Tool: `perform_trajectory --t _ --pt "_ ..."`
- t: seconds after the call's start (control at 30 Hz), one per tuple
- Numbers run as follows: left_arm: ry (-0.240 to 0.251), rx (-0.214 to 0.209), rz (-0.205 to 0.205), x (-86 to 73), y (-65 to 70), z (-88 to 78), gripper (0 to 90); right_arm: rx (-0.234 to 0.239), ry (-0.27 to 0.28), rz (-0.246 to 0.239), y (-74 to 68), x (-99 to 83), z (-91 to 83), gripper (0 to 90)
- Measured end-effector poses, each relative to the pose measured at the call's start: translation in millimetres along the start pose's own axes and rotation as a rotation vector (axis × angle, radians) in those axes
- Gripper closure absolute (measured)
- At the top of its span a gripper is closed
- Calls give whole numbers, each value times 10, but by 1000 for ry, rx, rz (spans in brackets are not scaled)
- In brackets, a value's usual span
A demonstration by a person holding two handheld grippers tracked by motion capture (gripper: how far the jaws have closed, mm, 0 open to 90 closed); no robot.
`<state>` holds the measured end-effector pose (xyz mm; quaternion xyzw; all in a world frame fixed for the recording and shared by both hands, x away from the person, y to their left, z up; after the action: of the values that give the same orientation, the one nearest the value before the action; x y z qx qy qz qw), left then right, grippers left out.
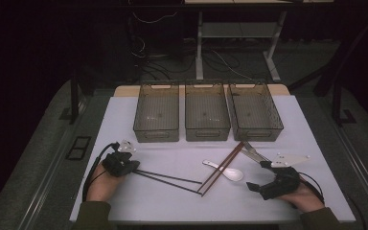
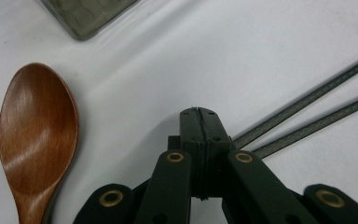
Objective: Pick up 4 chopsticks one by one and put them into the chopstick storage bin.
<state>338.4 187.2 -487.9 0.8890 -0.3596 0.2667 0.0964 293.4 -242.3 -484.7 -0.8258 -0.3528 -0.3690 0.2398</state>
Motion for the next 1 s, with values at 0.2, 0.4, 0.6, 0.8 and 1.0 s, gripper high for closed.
perform_trajectory --t 0.2,0.4,0.6,0.8,1.0 --pt "5 3 -7 -38 12 -31 890 1 -1 -1 -1 -1 2 9" --pt "76 -35 16 124 97 -39 805 4 -2 -2 -9 0 11 9" --pt "149 -160 64 423 415 31 727 3 -4 0 -5 -1 15 9" --pt "189 -300 135 686 805 146 702 5 -4 0 -3 -1 16 9" --pt "181 -396 178 809 1114 295 701 3 -4 0 -3 -3 19 9"
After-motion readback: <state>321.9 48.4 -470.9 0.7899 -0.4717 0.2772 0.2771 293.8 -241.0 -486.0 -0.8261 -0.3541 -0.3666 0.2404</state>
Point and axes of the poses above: each handheld gripper's, and its own axes: z roughly forward along the jaws, x roughly out of its top, y roughly to its right, the point moved 7 cm from there along z, roughly forward along the jaws, and after that the axes turned 1 degree about -z, right-handed, at the moved point
